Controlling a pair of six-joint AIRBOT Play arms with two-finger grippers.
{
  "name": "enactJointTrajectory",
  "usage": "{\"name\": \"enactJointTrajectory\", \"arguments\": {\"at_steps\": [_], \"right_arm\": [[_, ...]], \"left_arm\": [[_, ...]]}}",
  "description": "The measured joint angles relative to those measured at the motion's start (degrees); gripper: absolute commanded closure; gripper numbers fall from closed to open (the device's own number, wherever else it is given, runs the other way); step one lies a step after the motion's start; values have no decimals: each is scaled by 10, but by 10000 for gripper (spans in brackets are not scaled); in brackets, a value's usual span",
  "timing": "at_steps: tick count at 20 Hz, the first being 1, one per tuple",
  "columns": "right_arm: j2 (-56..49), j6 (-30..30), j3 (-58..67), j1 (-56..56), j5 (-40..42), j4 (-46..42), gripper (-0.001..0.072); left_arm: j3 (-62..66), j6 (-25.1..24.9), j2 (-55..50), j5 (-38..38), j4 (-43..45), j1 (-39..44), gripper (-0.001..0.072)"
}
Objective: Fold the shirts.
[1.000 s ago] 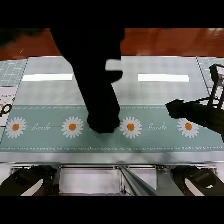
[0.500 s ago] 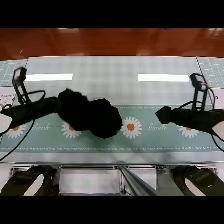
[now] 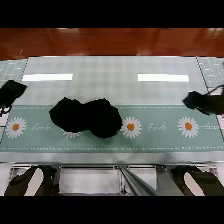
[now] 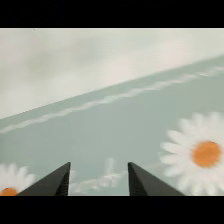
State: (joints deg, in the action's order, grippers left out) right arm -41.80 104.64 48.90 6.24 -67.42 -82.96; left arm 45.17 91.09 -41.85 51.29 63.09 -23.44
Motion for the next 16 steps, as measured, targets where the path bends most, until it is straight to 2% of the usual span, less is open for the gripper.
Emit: {"name": "enactJointTrajectory", "arguments": {"at_steps": [2, 6, 9, 13, 15, 16], "right_arm": [[25, -17, -47, 63, -6, 31, 304], [50, -82, -186, 97, 0, 170, 305], [56, -109, -260, 63, 13, 245, 304], [59, -94, -301, -30, 49, 296, 304], [52, -75, -308, -89, 83, 322, 305], [41, -69, -310, -120, 106, 342, 305]], "left_arm": [[-11, 3, -17, 30, -6, -19, 203], [-63, -61, -99, 100, -78, -23, 202], [-85, -126, -165, 123, -142, -23, 202], [-94, -215, -247, 151, -207, -8, 208], [-95, -252, -283, 160, -221, 7, 667], [-95, -268, -295, 160, -228, 13, 677]]}}
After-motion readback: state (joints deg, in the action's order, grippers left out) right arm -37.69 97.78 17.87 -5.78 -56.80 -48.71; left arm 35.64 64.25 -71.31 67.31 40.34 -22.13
